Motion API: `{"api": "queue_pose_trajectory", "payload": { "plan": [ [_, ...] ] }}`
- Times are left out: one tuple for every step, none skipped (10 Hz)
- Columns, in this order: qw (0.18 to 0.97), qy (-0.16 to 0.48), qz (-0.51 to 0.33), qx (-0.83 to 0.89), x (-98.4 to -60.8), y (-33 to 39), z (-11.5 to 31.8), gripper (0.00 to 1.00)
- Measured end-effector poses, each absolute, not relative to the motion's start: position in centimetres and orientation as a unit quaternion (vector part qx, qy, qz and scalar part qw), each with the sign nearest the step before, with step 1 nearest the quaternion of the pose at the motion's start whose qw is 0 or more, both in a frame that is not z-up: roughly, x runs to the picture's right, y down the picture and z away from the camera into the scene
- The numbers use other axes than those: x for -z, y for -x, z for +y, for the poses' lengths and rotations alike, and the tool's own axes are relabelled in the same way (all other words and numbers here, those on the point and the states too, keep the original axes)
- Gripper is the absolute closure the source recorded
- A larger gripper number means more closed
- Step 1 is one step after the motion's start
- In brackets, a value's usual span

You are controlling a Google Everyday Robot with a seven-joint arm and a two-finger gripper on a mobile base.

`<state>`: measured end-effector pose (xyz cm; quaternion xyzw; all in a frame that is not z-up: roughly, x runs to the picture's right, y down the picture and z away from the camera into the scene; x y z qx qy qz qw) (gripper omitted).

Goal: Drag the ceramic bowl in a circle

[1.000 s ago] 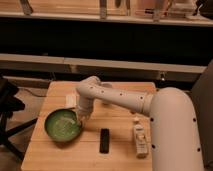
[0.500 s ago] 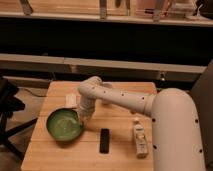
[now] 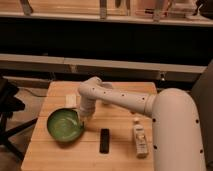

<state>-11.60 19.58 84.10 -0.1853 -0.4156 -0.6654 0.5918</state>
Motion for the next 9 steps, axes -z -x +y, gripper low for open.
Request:
{"api": "queue_pose_trajectory", "payload": {
  "plan": [
    [0.590,0.185,-0.416,0.667,-84.08,11.54,19.67,1.00],
    [0.588,0.185,-0.417,0.668,-84.06,11.47,19.74,1.00],
    [0.587,0.184,-0.416,0.670,-84.02,11.48,19.79,1.00],
    [0.586,0.184,-0.415,0.671,-84.01,11.55,19.68,1.00],
    [0.586,0.183,-0.413,0.672,-84.05,11.57,19.64,1.00],
    [0.584,0.182,-0.414,0.675,-84.05,11.65,19.61,1.00],
    [0.580,0.180,-0.414,0.678,-84.04,11.83,19.58,1.00],
    [0.576,0.178,-0.415,0.681,-84.02,11.97,19.65,1.00],
    [0.573,0.177,-0.415,0.684,-83.97,12.02,19.63,1.00]
  ]
}}
